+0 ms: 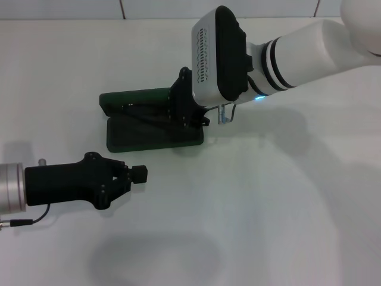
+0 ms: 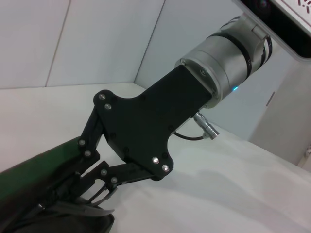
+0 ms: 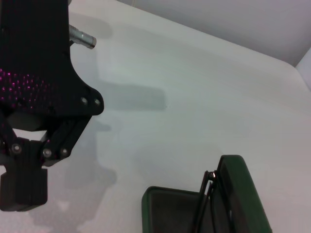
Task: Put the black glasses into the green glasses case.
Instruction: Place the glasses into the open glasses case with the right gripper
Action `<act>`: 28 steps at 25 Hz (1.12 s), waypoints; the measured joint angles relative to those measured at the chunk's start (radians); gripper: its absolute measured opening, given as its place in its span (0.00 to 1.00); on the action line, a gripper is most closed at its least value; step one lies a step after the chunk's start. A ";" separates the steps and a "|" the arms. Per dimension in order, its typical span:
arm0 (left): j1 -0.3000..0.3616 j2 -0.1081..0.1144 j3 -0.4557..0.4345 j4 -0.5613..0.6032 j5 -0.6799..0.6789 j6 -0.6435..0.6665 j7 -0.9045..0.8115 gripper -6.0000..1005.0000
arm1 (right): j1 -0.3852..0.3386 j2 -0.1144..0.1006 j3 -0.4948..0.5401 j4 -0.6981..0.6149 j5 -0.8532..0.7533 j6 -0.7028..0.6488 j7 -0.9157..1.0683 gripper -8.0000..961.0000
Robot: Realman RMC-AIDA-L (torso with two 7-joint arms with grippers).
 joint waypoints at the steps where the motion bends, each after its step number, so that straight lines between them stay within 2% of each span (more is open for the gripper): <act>1: -0.001 0.000 0.000 -0.001 0.000 0.000 0.000 0.09 | 0.000 0.000 0.000 -0.001 0.000 0.001 -0.001 0.06; 28: -0.007 0.002 0.003 -0.004 0.001 0.011 0.001 0.10 | -0.013 0.000 0.000 -0.014 0.001 0.015 0.004 0.09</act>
